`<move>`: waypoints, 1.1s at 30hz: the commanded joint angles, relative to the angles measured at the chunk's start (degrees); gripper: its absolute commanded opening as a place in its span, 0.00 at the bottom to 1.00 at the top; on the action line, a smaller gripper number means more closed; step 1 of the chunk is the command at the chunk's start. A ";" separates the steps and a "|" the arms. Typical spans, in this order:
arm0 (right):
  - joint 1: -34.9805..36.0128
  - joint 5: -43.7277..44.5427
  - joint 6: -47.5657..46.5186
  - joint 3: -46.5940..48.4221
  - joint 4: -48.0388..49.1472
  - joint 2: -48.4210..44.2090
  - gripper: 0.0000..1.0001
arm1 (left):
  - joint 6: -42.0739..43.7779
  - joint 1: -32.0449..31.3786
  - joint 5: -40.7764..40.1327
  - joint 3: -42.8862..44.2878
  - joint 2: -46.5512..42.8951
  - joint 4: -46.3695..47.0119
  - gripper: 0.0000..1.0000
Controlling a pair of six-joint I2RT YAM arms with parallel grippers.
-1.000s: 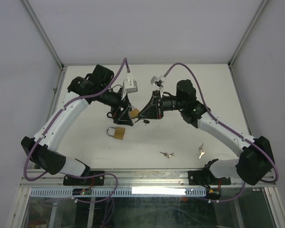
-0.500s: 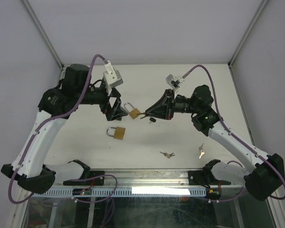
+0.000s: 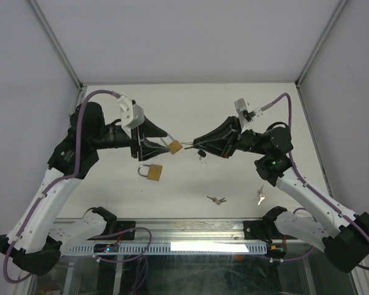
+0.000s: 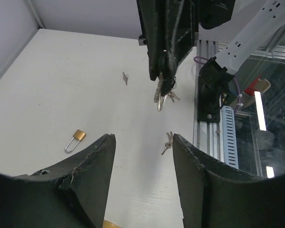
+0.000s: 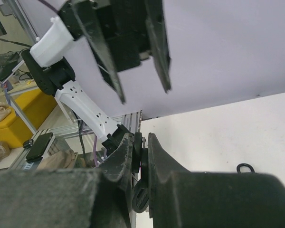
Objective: Unlock with the key
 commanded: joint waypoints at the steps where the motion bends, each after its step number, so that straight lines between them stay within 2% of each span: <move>1: 0.72 0.48 2.23 -0.54 8.65 -0.81 0.00 | -0.57 -0.03 8.77 -1.39 2.97 13.98 0.50; 4: 1.45 1.59 2.27 -1.84 11.19 -0.63 0.00 | -1.45 0.01 9.71 -3.81 4.07 18.70 0.53; 7: 1.72 1.98 2.18 -1.96 12.27 0.12 0.00 | -6.20 -0.12 11.27 -4.23 6.14 22.90 0.52; 12: 1.86 1.74 1.56 -1.04 12.18 1.35 0.00 | -8.30 -0.82 16.31 -6.34 5.66 26.32 0.41; 17: 1.97 1.07 1.82 -0.33 12.81 2.02 0.00 | -11.14 -1.83 14.15 -7.76 6.34 27.70 0.36; 25: 2.02 1.86 0.50 -0.36 10.83 0.73 0.00 | -13.72 -4.95 12.65 -7.56 6.95 30.52 0.17; 26: 1.98 1.89 0.30 -0.41 10.46 0.55 0.00 | -13.69 -5.13 12.19 -7.61 6.86 30.29 0.17; 29: 2.02 1.97 0.17 -0.41 10.43 0.10 0.00 | -14.00 -5.35 11.51 -7.39 7.28 29.63 0.27; 33: 2.06 1.86 0.06 -0.24 10.02 -0.04 0.00 | -14.50 -5.84 11.48 -6.63 8.10 29.52 0.26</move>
